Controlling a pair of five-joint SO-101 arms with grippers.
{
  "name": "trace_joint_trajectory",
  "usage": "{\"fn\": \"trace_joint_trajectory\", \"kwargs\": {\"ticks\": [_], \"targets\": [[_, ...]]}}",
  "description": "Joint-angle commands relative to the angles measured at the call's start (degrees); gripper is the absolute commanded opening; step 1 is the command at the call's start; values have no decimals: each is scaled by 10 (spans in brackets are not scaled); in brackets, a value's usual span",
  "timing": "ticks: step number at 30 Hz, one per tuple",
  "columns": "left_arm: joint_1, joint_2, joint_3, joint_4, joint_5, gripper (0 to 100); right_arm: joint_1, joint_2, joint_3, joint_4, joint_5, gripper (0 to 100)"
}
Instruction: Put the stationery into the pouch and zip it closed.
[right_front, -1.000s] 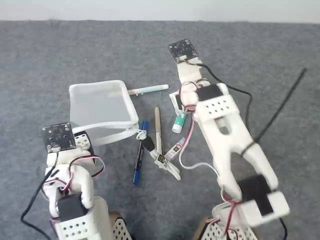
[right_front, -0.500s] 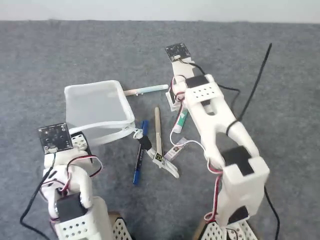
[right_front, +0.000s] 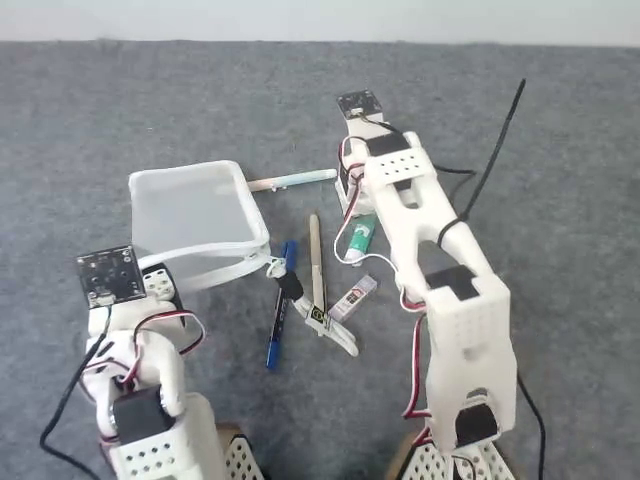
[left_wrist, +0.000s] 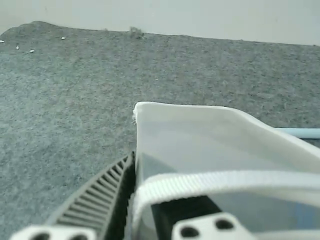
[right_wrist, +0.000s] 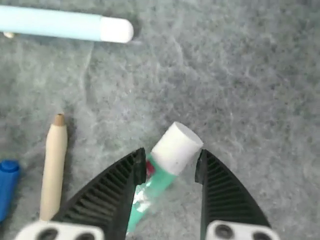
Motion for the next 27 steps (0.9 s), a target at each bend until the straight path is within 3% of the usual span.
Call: {"fn": "trace_joint_trajectory", "kwargs": {"ticks": [1,5,15,27], "targets": [[-4,-11,-44,5,8,10,7,13,-65,29,-8,162],[-4,-11,-44,5,7,11,7,44,-93,38,-8,151],[-4,-11,-43,7,-1,11,7,68,-142,79,4,5],[-4,-11,-128,78,-12,10,0,31,-140,127,23,8]]}}
